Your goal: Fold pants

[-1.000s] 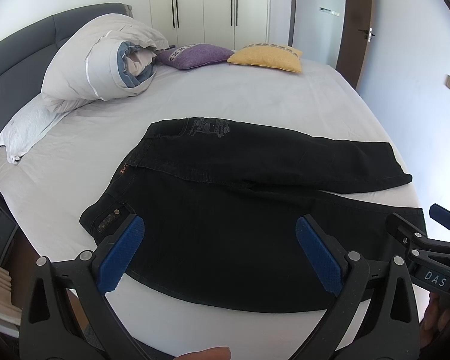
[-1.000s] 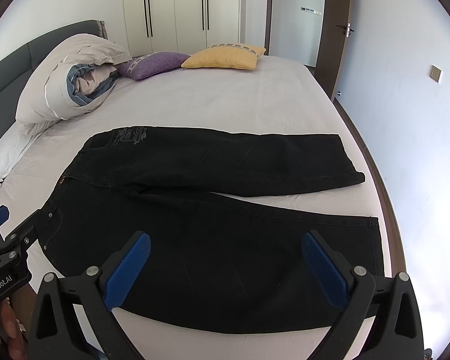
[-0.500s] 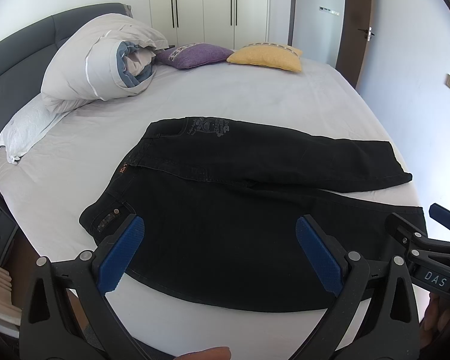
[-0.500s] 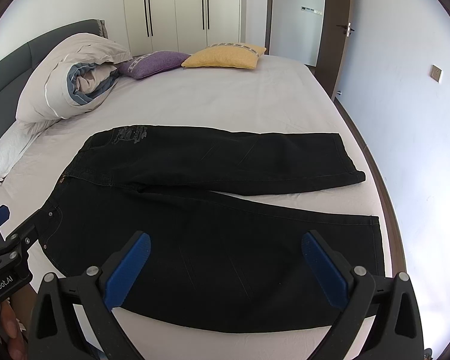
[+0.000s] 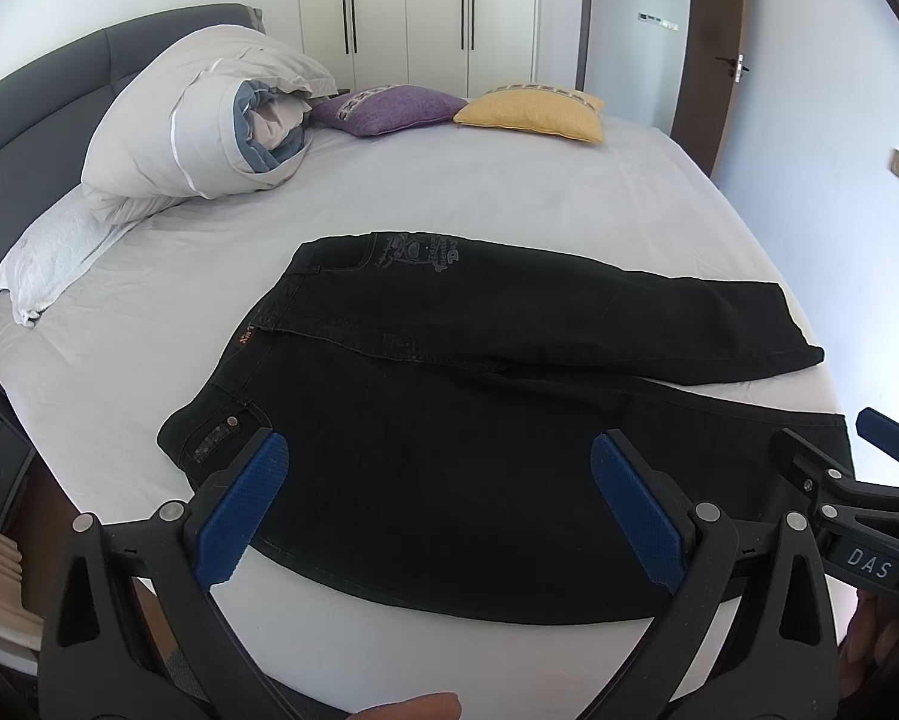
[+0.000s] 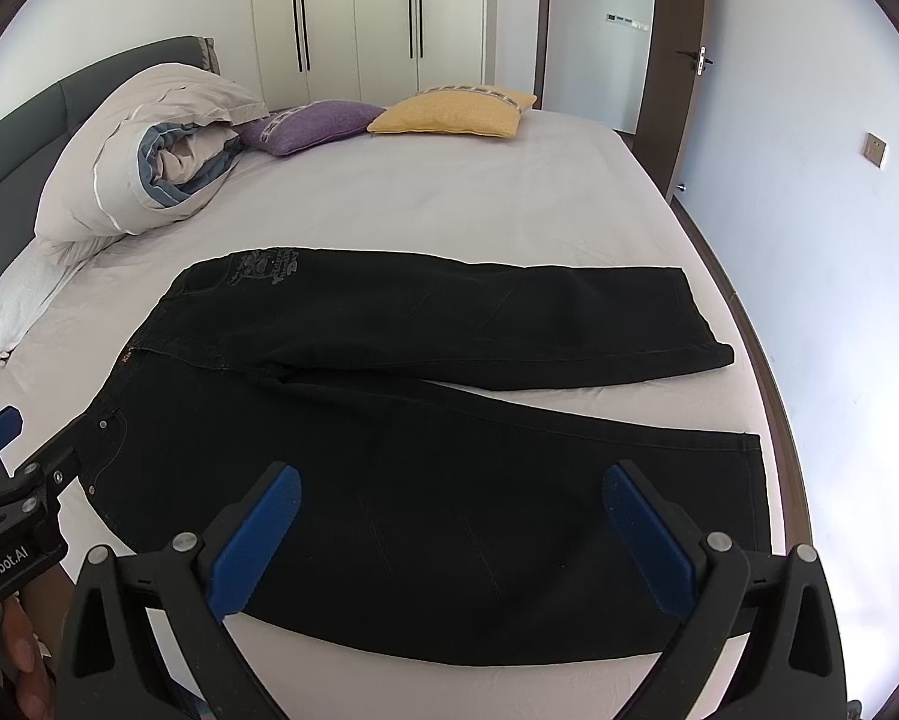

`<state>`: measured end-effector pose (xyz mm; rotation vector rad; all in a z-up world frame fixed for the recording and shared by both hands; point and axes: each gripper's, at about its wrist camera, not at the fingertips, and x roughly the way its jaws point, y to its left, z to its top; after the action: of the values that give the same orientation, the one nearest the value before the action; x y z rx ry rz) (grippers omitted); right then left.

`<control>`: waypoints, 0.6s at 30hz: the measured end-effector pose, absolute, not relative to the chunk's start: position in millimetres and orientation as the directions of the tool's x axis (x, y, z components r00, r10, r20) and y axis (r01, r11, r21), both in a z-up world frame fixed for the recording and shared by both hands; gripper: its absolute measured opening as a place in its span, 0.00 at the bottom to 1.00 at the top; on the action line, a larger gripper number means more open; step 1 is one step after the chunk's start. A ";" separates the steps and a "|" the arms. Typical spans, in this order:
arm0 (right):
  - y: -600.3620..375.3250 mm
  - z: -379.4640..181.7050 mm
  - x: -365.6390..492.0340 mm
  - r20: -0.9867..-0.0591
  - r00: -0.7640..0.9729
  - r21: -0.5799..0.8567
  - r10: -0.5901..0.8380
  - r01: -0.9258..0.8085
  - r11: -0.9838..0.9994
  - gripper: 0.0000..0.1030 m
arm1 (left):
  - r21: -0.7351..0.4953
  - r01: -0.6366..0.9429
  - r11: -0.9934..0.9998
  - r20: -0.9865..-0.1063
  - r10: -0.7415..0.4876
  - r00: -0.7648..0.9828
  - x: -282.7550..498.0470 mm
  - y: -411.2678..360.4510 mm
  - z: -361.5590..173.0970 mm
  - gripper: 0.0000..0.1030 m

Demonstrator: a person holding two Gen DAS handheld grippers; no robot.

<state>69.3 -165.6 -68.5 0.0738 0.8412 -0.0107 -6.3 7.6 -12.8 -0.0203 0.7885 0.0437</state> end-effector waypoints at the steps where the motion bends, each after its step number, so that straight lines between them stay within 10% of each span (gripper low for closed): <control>1: -165.6 -68.6 69.1 -0.745 0.667 0.061 0.020 0.039 0.997 1.00 | 0.000 -0.047 0.999 -0.710 0.033 0.704 -6.1 7.1 -12.2 1.00; 18: -159.3 -70.3 73.2 -0.748 0.664 0.033 0.020 0.007 0.999 1.00 | -0.070 -0.043 0.997 -0.727 -0.022 0.686 6.0 23.3 -30.6 1.00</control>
<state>73.2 -159.3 -70.3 0.0342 0.8450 0.0072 6.0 23.3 -30.6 -0.0833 0.8150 0.0118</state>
